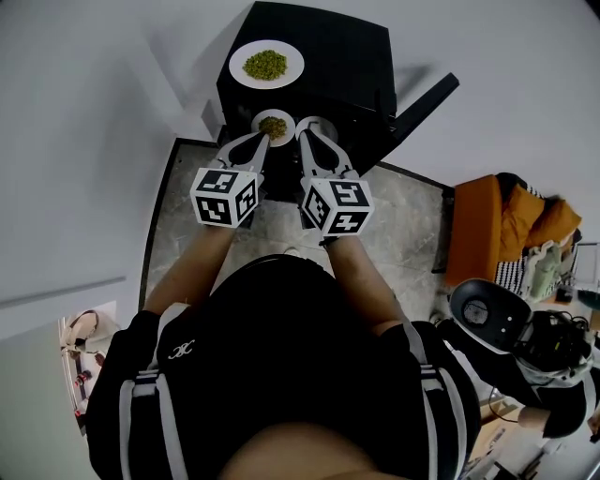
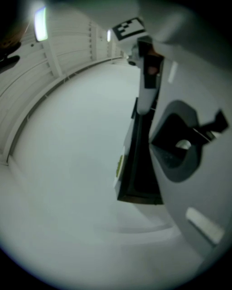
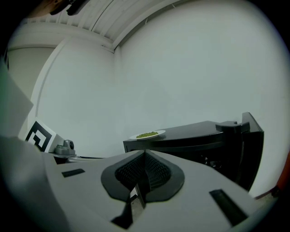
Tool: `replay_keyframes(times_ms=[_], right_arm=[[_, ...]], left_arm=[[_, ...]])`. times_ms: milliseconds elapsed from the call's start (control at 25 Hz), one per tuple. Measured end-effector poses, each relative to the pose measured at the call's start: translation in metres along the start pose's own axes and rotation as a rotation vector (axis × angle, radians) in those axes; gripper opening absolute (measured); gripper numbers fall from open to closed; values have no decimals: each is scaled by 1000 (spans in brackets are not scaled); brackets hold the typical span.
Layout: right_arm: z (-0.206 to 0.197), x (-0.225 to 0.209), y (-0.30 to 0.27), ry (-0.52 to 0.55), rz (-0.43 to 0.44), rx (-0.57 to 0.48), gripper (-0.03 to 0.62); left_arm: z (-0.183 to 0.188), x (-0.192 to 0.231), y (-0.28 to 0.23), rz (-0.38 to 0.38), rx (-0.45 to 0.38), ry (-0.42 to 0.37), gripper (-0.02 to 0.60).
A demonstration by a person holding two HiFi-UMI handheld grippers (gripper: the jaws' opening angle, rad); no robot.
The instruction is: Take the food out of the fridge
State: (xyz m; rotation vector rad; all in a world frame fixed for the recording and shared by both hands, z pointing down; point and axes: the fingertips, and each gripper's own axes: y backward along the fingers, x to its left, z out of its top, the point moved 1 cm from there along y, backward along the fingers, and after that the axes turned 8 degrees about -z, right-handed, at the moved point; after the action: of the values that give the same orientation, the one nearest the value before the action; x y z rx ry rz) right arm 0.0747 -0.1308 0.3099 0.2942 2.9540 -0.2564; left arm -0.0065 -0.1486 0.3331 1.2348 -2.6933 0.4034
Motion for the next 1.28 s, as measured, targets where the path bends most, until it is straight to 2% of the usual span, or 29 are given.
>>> replay_keyframes(times_ms=[280, 400, 440, 520, 640, 680, 760, 960, 1080, 1280], right_arm=[[-14, 0, 5, -1, 3, 40, 0], [-23, -2, 5, 1, 11, 67, 0], [-27, -2, 5, 2, 14, 76, 0], [-35, -5, 5, 5, 19, 100, 0], [-50, -9, 2, 14, 31, 143, 0], [-55, -10, 1, 19, 36, 158, 0], [-64, -13, -6, 30, 46, 186, 0], [-86, -19, -27, 48, 74, 246, 0], [-96, -29, -35, 56, 91, 283, 0], [-118, -43, -48, 67, 100, 338, 0]], left_arm=[[-24, 8, 2, 29, 13, 104, 3], [-53, 22, -2, 61, 36, 230, 3], [-65, 27, -5, 63, 38, 302, 17], [-90, 35, -13, 31, 2, 493, 43], [-123, 42, -29, -89, -150, 835, 52], [-134, 46, -34, -107, -199, 930, 62], [-157, 60, -42, -92, -267, 1062, 93], [-208, 101, -72, 4, -331, 1207, 132], [-234, 120, -98, 72, -339, 1262, 173], [-271, 154, -130, 146, -382, 1327, 175]])
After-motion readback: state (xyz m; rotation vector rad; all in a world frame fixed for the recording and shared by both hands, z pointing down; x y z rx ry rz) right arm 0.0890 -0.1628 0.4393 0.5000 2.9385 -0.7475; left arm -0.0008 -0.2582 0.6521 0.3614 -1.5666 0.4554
